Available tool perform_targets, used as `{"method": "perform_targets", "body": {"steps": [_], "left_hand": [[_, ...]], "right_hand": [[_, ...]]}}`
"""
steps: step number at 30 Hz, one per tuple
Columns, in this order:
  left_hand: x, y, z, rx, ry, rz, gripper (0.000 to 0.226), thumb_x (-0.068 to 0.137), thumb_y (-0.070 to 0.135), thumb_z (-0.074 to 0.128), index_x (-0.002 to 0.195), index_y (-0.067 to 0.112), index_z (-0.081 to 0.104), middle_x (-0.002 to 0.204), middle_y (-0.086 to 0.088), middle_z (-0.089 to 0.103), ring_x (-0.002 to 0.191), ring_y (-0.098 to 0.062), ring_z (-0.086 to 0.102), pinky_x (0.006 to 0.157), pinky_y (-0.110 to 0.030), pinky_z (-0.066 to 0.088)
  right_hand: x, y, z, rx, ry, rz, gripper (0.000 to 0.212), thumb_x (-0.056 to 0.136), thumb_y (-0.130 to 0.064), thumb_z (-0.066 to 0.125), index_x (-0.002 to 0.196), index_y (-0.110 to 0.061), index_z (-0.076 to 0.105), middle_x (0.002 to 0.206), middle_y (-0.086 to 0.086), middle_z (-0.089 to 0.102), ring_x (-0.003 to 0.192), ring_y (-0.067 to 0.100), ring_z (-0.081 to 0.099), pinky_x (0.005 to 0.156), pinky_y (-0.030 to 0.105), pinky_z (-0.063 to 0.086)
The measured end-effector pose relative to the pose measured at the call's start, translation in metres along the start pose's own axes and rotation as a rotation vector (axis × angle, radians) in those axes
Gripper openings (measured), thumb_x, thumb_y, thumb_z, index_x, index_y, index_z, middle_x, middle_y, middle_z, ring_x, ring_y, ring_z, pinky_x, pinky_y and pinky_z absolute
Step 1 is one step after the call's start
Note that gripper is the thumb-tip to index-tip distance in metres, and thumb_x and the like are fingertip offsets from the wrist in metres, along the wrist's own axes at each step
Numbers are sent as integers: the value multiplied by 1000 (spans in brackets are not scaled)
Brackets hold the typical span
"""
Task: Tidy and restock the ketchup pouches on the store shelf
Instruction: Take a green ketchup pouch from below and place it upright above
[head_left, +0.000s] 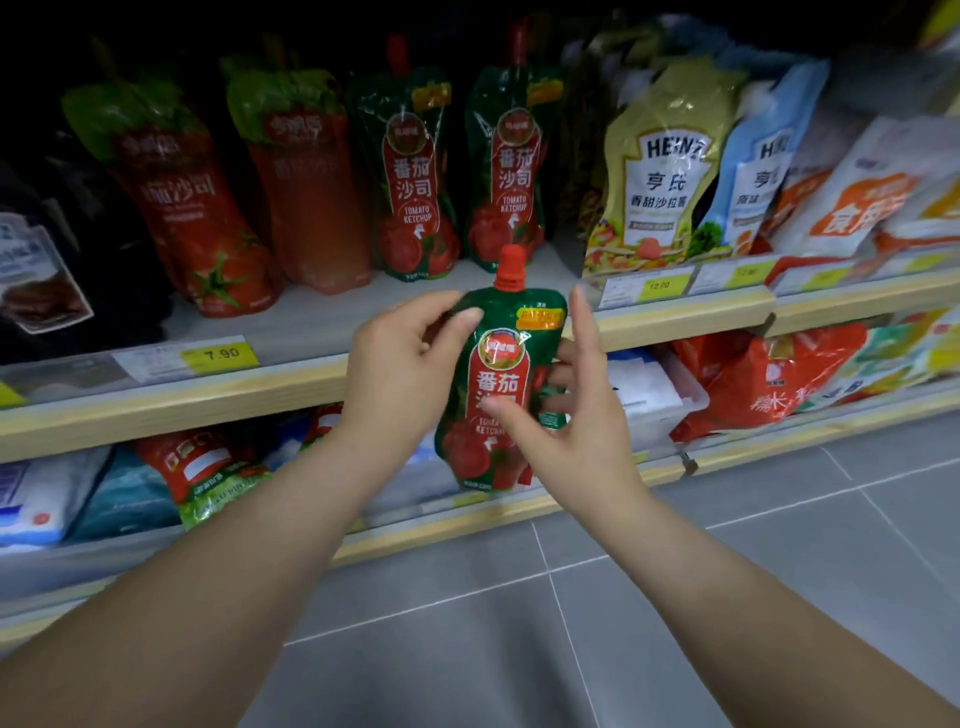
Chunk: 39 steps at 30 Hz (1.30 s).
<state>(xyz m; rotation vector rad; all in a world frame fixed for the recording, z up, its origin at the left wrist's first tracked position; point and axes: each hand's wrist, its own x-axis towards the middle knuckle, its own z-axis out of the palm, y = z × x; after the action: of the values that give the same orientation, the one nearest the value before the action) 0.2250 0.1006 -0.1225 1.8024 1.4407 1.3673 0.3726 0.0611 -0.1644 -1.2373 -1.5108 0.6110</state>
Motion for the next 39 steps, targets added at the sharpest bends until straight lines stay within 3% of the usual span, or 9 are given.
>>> {"method": "perform_targets", "body": {"steps": [5, 8, 14, 20, 23, 26, 30, 34, 39], "left_hand": [[28, 29, -6, -163, 31, 43, 16, 90, 22, 60, 89, 37, 66, 77, 22, 67, 72, 5, 63, 68, -23, 53], [40, 42, -8, -232, 55, 82, 18, 89, 20, 61, 87, 37, 67, 70, 23, 67, 66, 6, 61, 59, -19, 51], [42, 50, -12, -302, 50, 210, 26, 81, 25, 70, 105, 33, 68, 91, 15, 72, 84, -5, 67, 76, -28, 57], [23, 0, -15, 202, 12, 243, 48, 79, 37, 72, 125, 31, 57, 114, 12, 60, 107, -10, 53, 94, -20, 36], [14, -25, -13, 442, 7, 210, 42, 81, 33, 71, 121, 24, 62, 112, 0, 66, 106, -26, 54, 94, -37, 36], [8, -41, -8, 589, 20, 247, 38, 80, 31, 71, 117, 25, 65, 106, 1, 66, 98, -28, 56, 93, -40, 32], [5, -48, -5, 648, 63, 280, 41, 80, 41, 65, 119, 28, 63, 106, 6, 65, 96, -25, 54, 95, -37, 28], [5, -51, -4, 662, 73, 310, 43, 80, 44, 63, 120, 28, 62, 106, 6, 65, 96, -24, 55, 96, -37, 28], [6, -54, -3, 671, 84, 343, 42, 82, 43, 62, 121, 27, 62, 108, 5, 65, 96, -25, 54, 96, -37, 28]], "right_hand": [[4, -9, -6, -237, -56, -126, 109, 68, -49, 76, 145, -47, -1, 130, -16, 43, 116, 0, 41, 88, 31, 45], [10, -13, -6, -366, -7, -160, 116, 68, -36, 81, 145, -44, -6, 128, -1, 48, 109, 14, 47, 79, 39, 50], [42, -18, -13, -359, 153, -231, 122, 69, -19, 81, 144, -43, -11, 129, 8, 45, 111, 12, 40, 76, 31, 43], [79, -17, -20, -309, 225, -368, 107, 76, -14, 76, 148, -20, -3, 130, 10, 42, 117, 17, 39, 96, 30, 35], [95, -18, -19, -333, 240, -419, 103, 78, -12, 74, 148, -16, -1, 132, 6, 35, 119, 13, 35, 98, 23, 29], [108, -17, -11, -389, 212, -420, 103, 78, -8, 73, 147, -22, -2, 121, 14, 48, 109, 22, 47, 91, 35, 43], [114, -6, -1, -432, 204, -316, 106, 79, -6, 72, 146, -34, -6, 105, 9, 59, 89, 23, 58, 71, 43, 52], [116, 6, -2, -417, 169, -272, 105, 82, -8, 70, 145, -42, -7, 110, 9, 58, 92, 22, 58, 73, 40, 53], [125, 5, -5, -467, 178, -178, 106, 82, -9, 70, 144, -42, -9, 106, 9, 61, 78, 20, 59, 65, 37, 52]]}}
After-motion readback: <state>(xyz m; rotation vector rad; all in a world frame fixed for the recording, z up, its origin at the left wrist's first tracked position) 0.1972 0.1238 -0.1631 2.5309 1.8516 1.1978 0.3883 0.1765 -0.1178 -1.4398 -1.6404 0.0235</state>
